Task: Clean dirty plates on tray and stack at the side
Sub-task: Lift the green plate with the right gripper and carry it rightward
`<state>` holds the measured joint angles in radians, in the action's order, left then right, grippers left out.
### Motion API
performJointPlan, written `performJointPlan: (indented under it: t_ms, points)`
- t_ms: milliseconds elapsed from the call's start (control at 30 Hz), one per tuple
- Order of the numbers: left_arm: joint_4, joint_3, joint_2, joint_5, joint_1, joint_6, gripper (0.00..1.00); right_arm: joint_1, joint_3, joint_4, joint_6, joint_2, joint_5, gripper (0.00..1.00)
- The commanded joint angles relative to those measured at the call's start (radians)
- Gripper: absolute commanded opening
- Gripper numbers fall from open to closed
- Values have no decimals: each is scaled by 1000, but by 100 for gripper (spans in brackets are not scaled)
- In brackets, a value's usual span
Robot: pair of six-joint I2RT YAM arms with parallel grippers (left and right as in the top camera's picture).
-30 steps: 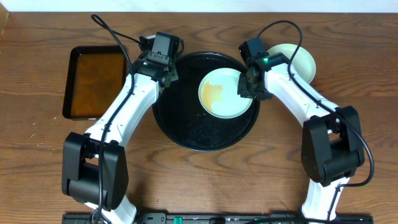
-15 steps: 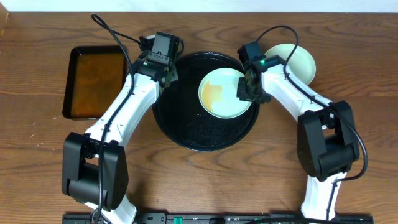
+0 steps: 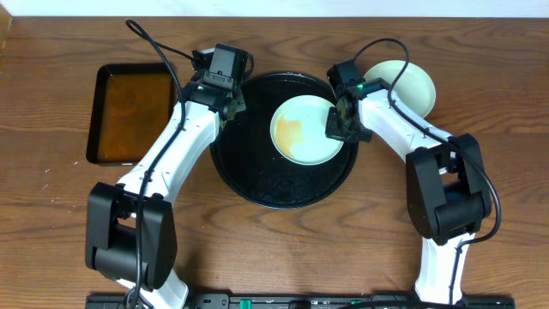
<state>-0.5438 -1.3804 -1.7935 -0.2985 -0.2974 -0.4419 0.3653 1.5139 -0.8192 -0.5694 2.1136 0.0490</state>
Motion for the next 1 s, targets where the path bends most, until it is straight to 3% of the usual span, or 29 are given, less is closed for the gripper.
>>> performJointPlan:
  t_ms: [0, 367, 967]
  points:
    - [-2, 5, -8, -25, 0, -5, 10, 3, -8, -5, -3, 26, 57, 1]
    - [-2, 5, -8, -25, 0, -5, 10, -25, 30, -76, -2, -67, 257, 2]
    - [-2, 20, -9, -25, 0, -5, 10, -39, 29, -127, 17, -148, 331, 2]
